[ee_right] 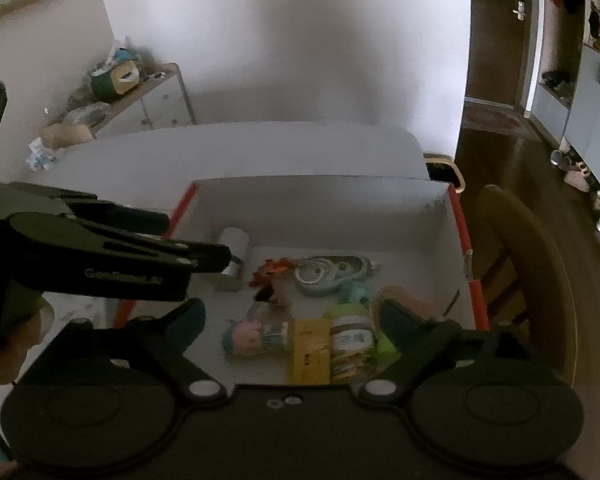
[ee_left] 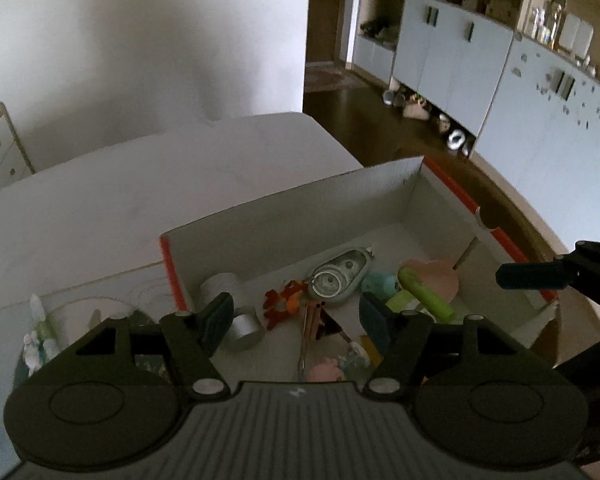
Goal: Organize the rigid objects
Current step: 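Withdraw both tools from the box back over the table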
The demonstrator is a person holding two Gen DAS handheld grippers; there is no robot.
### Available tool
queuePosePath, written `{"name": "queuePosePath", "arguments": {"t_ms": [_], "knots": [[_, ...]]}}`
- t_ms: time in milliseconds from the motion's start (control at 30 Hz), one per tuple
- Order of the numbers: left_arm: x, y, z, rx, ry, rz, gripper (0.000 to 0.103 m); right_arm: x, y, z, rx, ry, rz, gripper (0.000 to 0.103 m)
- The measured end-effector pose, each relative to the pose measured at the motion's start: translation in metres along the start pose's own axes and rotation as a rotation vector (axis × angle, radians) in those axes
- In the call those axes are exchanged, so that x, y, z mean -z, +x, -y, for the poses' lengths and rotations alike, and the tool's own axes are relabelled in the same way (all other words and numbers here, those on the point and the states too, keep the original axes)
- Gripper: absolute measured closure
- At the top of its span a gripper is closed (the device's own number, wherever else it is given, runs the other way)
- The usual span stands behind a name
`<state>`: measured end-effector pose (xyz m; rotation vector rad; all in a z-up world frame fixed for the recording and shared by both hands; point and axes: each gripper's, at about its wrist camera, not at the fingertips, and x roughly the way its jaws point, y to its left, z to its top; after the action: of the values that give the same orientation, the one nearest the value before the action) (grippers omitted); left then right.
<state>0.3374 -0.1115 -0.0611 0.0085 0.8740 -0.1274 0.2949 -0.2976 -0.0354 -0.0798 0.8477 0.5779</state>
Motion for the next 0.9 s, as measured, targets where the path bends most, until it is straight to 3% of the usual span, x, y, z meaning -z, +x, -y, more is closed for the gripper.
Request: {"name": "queuePosePath", "arguments": {"t_ms": [133,500,667,833,900], "knots": [[0.01,-0.018,-0.007,0.007,-0.025,0.029,0.026,0.001,-0.012,-0.009,-0.009,-0.014,0.025,0.002],[0.039,-0.054,-0.044,0.052,-0.085,0.072,0.022,0.003,-0.029,-0.043,-0.05,-0.012,0.106,0.001],[0.053,-0.067,-0.066,0.082,-0.093,0.082,0.013,0.0,-0.026,-0.068,-0.072,-0.026,0.134,0.001],[0.062,-0.074,-0.095,0.076,-0.09,0.08,0.012,-0.009,-0.012,-0.097,-0.081,-0.024,0.134,0.001],[0.066,-0.073,-0.109,0.05,-0.086,0.069,0.004,-0.011,-0.005,-0.109,-0.086,-0.021,0.128,0.001]]}}
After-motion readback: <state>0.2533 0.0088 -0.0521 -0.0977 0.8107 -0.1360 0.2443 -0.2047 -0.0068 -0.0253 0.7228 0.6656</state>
